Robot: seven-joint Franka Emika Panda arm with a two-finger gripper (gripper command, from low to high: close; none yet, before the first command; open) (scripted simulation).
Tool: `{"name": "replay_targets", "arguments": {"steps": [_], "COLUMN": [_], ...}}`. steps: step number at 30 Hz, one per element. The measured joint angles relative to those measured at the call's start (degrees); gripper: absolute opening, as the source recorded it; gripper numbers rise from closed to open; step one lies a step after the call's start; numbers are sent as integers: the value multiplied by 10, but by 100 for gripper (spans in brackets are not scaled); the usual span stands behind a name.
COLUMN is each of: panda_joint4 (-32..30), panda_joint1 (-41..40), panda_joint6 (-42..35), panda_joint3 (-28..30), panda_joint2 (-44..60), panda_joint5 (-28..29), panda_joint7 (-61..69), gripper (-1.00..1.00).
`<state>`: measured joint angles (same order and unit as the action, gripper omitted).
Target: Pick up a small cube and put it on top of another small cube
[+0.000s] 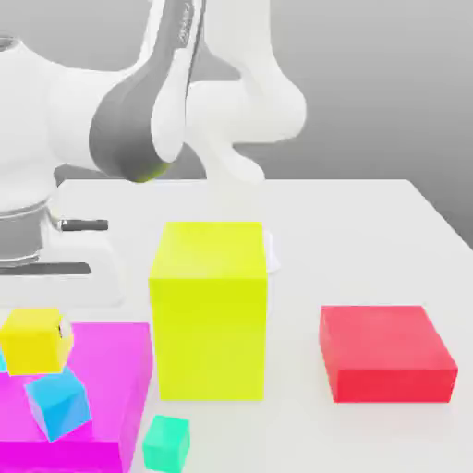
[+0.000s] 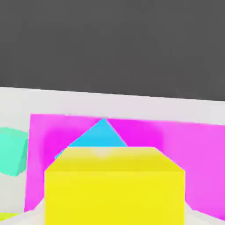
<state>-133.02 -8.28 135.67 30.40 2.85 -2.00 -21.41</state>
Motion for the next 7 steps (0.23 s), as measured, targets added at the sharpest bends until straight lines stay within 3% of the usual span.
{"name": "replay_targets", "arguments": {"steps": [3, 4, 7], "panda_joint4": [-13, -16, -16], "panda_joint1": [-17, -20, -20], "panda_joint6": [45, 58, 58], "panda_joint3": [1, -1, -1], "panda_joint2": [41, 52, 52], "panda_joint5": [-40, -49, -49], "panda_joint7": [4, 9, 9], "gripper": [-100, 100, 100]}}
